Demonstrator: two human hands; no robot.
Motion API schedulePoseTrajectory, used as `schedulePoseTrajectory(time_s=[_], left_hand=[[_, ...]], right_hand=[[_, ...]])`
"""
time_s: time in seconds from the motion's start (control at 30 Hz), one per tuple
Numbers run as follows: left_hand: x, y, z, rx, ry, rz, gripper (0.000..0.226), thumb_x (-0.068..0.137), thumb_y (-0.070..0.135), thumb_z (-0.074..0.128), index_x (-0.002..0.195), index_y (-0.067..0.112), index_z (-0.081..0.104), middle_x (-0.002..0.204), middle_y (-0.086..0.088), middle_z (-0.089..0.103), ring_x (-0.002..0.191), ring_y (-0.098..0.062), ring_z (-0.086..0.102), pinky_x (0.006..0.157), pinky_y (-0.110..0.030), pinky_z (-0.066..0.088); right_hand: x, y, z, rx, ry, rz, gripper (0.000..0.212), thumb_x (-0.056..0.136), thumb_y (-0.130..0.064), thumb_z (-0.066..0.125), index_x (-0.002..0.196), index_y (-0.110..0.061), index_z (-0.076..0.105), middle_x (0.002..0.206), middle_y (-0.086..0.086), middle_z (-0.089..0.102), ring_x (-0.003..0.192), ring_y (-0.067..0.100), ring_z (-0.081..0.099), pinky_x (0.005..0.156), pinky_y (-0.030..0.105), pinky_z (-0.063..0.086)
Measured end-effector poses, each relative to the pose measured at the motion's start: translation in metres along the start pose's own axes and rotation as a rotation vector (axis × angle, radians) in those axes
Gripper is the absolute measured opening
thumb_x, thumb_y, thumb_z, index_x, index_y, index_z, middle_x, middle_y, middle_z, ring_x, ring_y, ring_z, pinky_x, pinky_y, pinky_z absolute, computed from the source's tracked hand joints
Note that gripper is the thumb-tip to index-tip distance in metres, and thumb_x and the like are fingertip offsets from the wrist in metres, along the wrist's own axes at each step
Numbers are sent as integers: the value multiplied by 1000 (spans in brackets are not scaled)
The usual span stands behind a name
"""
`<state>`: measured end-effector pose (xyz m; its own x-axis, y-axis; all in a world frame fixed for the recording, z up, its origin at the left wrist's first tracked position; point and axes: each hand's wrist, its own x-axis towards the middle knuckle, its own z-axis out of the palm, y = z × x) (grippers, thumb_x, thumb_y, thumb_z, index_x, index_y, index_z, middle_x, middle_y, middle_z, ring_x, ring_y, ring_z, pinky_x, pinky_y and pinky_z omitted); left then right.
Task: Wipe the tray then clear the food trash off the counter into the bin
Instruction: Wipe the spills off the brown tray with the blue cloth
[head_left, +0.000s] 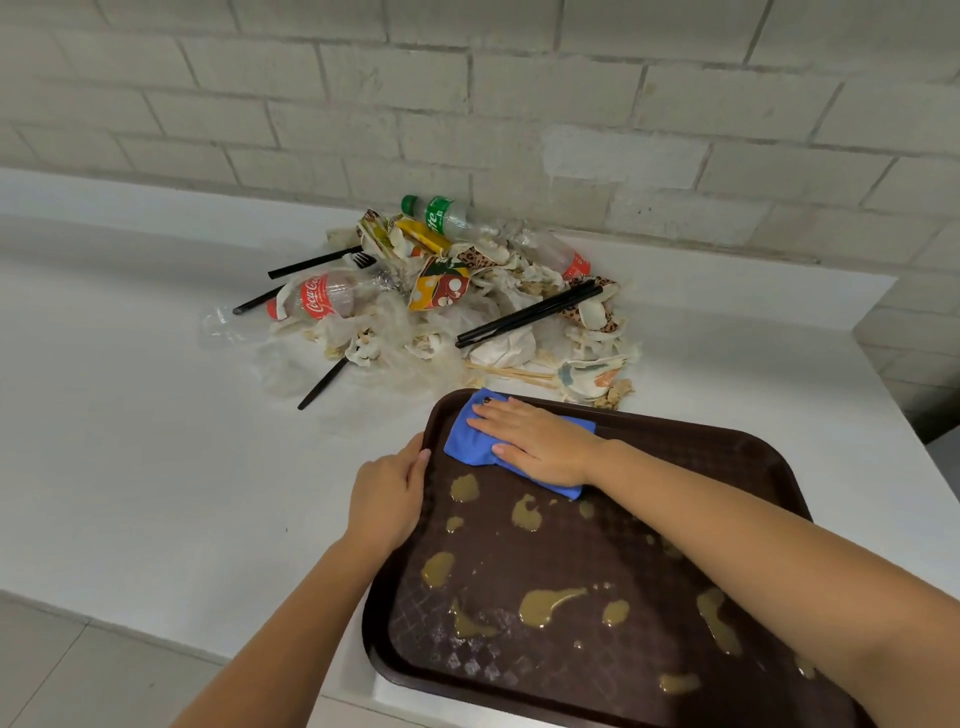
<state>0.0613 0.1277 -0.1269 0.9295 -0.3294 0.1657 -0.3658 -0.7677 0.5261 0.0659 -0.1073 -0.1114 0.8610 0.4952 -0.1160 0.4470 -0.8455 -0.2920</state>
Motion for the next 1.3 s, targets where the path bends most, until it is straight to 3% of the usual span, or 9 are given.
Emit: schedulePoseTrajectory(time_s=[0.4,0.57,0.7,0.8,0.93,1.07,1.3], left_hand=[[0,6,-1,-113,16,-65,45,98,34,26,120,16,60,89,-11,72,78,-28,65,77,-40,50],[-1,7,-3,-185,37,-98,55,90,37,22,114,11,63,94,-13,72,81,-31,65,79,-44,50],[-2,8,-1,-183,48,-142,39,99,28,32,110,8,64,91,-14,71,80,-31,65,78,-43,51],[-1,7,1,-155,60,-167,30,100,17,39,111,7,64,89,-15,71,77,-31,64,75,-40,50],[-1,8,3,-164,74,-193,31,100,19,40,116,8,64,94,-14,72,80,-29,65,77,-34,49],[-3,10,2,-158,91,-173,30,99,18,41,114,7,65,96,-15,72,82,-31,66,75,-31,46],[-4,9,1,-124,94,-156,33,100,21,39,121,10,62,99,-15,71,87,-33,65,79,-33,47]], right_hand=[[18,-14,4,76,39,-33,45,102,-25,35,147,-22,31,157,-1,21,145,11,12,117,24,0],[16,-22,10,87,55,-78,44,101,-24,37,146,-22,35,156,0,25,145,12,15,119,26,2],[11,-27,16,77,56,-116,44,101,-26,36,145,-24,35,155,0,26,145,12,15,120,31,4],[5,-33,20,65,74,-157,43,100,-29,35,143,-26,39,154,2,28,145,13,17,120,31,4],[-4,-40,26,57,101,-189,42,99,-41,35,137,-28,48,152,1,35,143,13,22,120,33,8],[-17,-41,27,95,141,-205,36,99,-35,45,132,-27,54,148,0,41,140,11,29,119,34,13],[-58,-22,28,103,131,-130,36,99,-38,42,133,-35,52,150,-8,37,141,4,24,119,32,13]])
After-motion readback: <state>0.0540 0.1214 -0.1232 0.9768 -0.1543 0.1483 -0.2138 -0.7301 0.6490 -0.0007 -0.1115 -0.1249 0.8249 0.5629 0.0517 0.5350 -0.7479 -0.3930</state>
